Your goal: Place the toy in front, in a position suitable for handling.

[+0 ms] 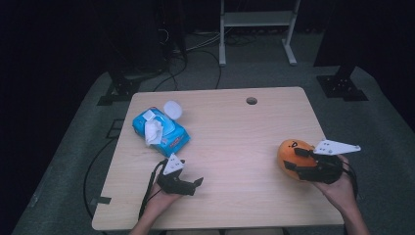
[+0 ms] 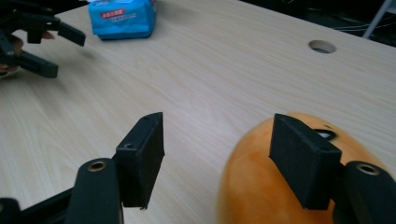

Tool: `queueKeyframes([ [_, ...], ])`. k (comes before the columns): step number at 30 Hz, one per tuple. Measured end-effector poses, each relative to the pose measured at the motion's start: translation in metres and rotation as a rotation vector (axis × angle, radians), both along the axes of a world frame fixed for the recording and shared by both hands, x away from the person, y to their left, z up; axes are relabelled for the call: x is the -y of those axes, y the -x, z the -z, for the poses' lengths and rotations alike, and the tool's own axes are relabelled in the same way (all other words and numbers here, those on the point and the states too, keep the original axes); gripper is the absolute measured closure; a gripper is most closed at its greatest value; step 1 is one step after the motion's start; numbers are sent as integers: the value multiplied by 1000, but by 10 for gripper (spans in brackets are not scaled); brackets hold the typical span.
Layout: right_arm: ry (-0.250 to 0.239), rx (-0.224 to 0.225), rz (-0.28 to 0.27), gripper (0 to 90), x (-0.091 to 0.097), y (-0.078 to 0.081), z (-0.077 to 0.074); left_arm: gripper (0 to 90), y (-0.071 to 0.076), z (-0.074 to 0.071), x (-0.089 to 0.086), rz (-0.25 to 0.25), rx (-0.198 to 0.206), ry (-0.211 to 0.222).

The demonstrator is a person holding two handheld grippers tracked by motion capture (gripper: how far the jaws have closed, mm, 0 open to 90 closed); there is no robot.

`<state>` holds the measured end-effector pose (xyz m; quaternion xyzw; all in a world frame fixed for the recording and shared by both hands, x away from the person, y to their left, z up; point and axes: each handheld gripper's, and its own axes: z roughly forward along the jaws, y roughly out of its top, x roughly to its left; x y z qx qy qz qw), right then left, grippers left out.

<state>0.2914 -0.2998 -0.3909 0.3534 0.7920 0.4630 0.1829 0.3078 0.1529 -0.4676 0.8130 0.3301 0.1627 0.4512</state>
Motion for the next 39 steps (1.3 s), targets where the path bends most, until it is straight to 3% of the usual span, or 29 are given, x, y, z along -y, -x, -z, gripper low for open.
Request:
queueKeyframes([
  [9,13,10,98,346,26,-3,2,33,0,0,0,1,0,-6],
  [21,1,-17,169,354,45,-11,16,33,0,1,0,-1,-3,-6],
  [30,22,-89,150,505,37,-16,32,33,-1,2,-1,-6,-8,-7],
  [34,57,-119,133,600,30,-15,31,33,-1,2,-1,-6,-7,-8],
  [39,59,-138,137,695,30,-15,30,33,-1,2,-1,-8,-4,-6],
])
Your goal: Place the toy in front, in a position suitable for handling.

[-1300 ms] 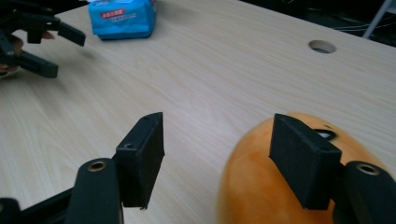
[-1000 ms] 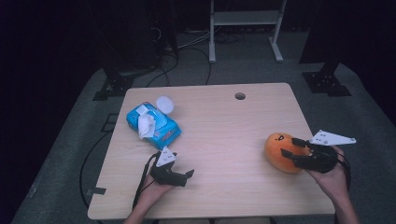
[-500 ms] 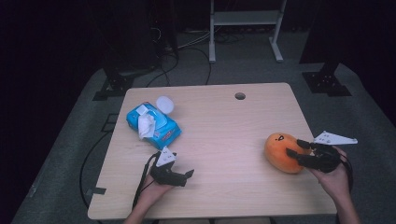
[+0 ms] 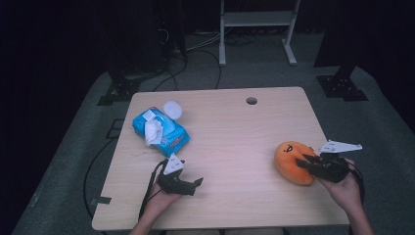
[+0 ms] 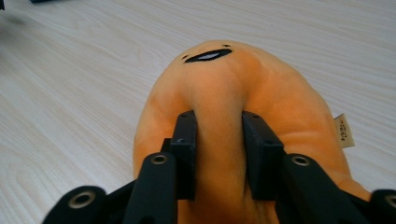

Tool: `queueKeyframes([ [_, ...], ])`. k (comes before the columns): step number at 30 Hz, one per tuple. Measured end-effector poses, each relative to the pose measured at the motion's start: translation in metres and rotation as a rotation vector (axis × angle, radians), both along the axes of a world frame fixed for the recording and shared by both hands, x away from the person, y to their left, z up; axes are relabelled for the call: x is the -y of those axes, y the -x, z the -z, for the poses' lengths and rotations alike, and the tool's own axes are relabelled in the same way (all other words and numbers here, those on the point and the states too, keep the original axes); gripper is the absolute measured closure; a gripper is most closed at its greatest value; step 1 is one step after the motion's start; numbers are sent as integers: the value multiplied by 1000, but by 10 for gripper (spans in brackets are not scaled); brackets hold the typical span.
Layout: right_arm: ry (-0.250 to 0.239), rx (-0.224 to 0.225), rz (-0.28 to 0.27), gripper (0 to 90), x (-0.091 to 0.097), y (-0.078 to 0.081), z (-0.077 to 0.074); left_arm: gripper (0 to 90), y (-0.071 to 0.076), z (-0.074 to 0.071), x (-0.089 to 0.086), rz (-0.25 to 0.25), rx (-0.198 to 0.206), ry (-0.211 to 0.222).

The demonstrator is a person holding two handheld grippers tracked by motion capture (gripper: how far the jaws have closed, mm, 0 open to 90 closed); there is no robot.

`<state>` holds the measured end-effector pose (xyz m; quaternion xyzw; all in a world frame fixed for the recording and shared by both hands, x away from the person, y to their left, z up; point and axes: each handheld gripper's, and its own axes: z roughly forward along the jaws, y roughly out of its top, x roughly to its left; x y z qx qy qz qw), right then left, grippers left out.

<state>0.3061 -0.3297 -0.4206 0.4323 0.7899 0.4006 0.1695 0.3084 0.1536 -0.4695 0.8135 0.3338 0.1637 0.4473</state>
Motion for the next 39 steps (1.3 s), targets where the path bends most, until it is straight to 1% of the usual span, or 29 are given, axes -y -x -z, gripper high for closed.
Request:
queueKeyframes([
  [4,-15,-6,5,729,0,-1,-1,33,-1,0,0,-2,-3,0],
  [6,-15,-6,19,746,1,-2,-3,34,-1,0,0,-2,-3,0],
  [7,-23,-7,25,752,2,-3,-4,34,-1,0,0,-2,-3,0],
  [10,-21,-5,34,760,3,-3,-6,34,-1,0,0,-3,-2,-1],
  [11,-46,-9,48,767,6,-4,-9,33,-1,1,0,-5,-3,-1],
  [14,-55,-14,58,780,7,-4,-13,33,-1,0,-2,-6,-3,-1],
  [17,-63,-12,52,783,9,-4,-16,33,-2,0,-3,-12,0,1],
  [18,-76,-8,51,783,9,-3,-19,33,-2,0,-3,-14,0,3],
  [19,-88,3,42,785,8,-1,-24,33,-2,-1,-5,-20,2,8],
  [21,-87,16,34,785,5,1,-29,34,-1,-2,-5,-22,4,8],
  [25,-105,36,-22,785,-9,3,-42,34,-1,-3,-7,-28,6,9],
  [27,-101,43,-56,785,-19,5,-46,33,-2,-3,-8,-33,4,10],
  [28,-101,43,-56,785,-19,5,-46,34,-2,-3,-8,-33,4,10],
  [29,-94,49,-93,784,-30,6,-51,34,-3,-3,-10,-41,5,16],
  [30,-94,49,-93,784,-30,6,-51,34,-3,-3,-10,-41,5,16],
  [31,-96,57,-133,784,-42,6,-54,33,-3,-3,-11,-45,5,19],
  [32,-96,57,-133,784,-42,6,-54,34,-3,-3,-11,-45,5,19],
  [33,-96,61,-172,783,-55,6,-57,34,-3,-3,-13,-51,5,19],
  [34,-98,61,-190,783,-62,5,-58,34,-4,-3,-14,-52,9,22],
  [35,-103,59,-205,783,-67,4,-58,34,-4,-4,-15,-57,8,25],
  [36,-105,52,-235,782,-76,3,-57,34,-4,-4,-15,-57,8,25],
  [38,-92,41,-275,782,-92,0,-56,34,-5,-5,-19,-70,11,37],
  [39,-85,38,-288,782,-98,0,-56,33,-5,-5,-21,-74,11,34],
])
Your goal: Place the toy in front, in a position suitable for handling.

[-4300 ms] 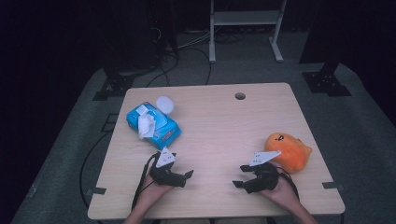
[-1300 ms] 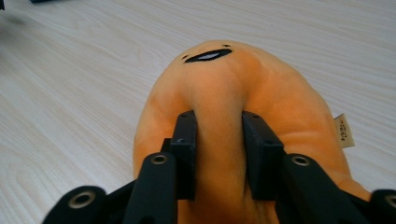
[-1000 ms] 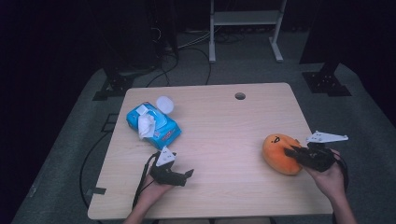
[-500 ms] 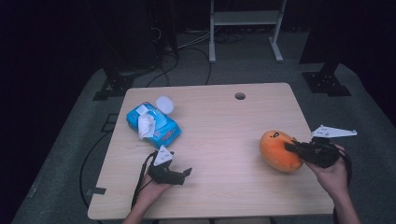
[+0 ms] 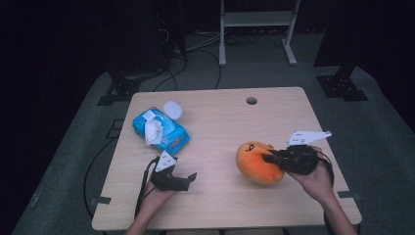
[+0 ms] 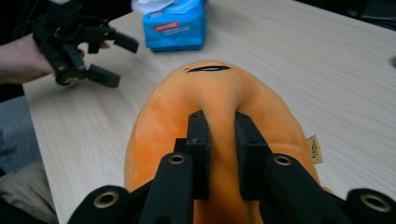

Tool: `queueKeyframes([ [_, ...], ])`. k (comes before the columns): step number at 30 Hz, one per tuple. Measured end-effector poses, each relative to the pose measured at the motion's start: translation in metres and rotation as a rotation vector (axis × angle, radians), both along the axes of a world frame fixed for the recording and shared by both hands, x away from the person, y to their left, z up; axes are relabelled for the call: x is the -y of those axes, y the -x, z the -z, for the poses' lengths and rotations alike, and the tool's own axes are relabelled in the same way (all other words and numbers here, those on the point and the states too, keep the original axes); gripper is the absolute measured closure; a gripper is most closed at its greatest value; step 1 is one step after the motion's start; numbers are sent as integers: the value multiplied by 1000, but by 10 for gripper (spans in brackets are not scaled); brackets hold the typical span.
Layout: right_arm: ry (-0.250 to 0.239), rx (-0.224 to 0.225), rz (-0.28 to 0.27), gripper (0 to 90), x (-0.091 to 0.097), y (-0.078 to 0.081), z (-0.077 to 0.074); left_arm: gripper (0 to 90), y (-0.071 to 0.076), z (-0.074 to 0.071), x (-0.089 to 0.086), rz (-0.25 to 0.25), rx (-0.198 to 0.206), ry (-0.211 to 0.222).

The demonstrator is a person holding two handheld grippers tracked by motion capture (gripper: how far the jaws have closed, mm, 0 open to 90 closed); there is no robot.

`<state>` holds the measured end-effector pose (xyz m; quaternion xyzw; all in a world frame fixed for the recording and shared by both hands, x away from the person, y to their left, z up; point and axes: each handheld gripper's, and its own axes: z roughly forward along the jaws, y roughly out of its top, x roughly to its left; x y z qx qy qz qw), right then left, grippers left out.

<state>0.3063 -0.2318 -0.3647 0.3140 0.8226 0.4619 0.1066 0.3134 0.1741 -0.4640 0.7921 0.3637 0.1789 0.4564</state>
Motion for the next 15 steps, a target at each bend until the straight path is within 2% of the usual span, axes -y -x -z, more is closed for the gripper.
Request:
queueKeyframes([
  [1,0,0,0,782,0,0,0,33,0,0,0,0,0,0],
  [2,15,1,-40,781,-16,-2,2,33,0,0,-3,-9,0,6],
  [6,35,-3,-102,780,-42,-3,5,33,-2,-1,-5,-16,2,7],
  [7,35,-3,-102,780,-42,-3,5,34,-2,-1,-5,-16,2,7],
  [9,45,-1,-140,778,-57,-2,9,33,-2,-1,-7,-23,5,10],
  [15,74,11,-183,764,-79,-1,21,34,-3,-2,-11,-35,7,14],
])
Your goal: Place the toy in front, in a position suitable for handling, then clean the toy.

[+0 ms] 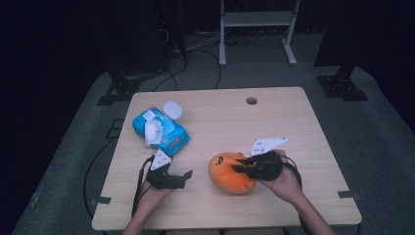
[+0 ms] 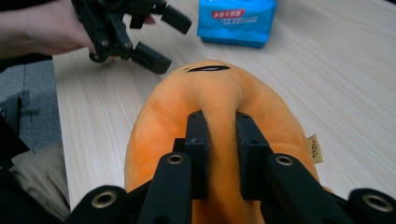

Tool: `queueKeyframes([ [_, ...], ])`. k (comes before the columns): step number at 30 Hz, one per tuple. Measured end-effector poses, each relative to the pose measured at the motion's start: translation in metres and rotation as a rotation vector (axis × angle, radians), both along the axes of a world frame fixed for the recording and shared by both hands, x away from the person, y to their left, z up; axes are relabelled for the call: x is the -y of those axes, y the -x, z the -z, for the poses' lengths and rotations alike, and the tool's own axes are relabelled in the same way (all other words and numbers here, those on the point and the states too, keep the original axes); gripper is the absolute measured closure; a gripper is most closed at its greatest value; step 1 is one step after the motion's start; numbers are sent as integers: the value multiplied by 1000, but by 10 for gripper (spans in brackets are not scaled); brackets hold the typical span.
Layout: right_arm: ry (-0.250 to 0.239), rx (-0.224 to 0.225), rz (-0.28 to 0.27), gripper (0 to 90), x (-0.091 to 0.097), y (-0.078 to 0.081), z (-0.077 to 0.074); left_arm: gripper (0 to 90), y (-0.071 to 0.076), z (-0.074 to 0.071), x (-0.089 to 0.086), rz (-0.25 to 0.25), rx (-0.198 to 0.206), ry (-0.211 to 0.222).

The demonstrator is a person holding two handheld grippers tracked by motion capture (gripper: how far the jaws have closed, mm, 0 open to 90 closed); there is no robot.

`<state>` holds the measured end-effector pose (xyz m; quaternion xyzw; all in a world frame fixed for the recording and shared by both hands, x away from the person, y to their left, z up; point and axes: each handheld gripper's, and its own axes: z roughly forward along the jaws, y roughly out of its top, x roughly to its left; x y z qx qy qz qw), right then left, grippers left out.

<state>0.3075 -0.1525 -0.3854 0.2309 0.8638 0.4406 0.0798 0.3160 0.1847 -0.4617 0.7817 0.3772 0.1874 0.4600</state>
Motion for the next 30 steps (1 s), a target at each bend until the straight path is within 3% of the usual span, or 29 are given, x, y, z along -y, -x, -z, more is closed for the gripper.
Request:
queueKeyframes([
  [2,48,-8,-30,728,-10,1,15,39,-1,0,-2,-2,3,3],
  [4,24,-24,-71,670,-13,4,23,42,-1,-1,-3,-6,4,6],
  [6,23,-25,-74,638,-13,5,22,44,-2,-1,-4,-8,4,6],
  [7,26,2,-70,551,-11,6,18,46,-2,-1,-6,-13,9,11],
  [10,-8,2,-74,468,-3,9,16,47,-2,-4,-8,-20,24,10],
  [14,-53,12,-68,400,10,12,14,87,-4,-13,-17,-38,52,-4],
  [16,-75,11,-57,370,16,12,14,88,-6,-18,-24,-62,67,13],
  [19,-108,10,-39,355,26,11,14,88,-7,-24,-33,-85,87,24],
  [30,-123,-17,-14,350,45,13,21,101,-22,-40,-58,-131,180,63],
])
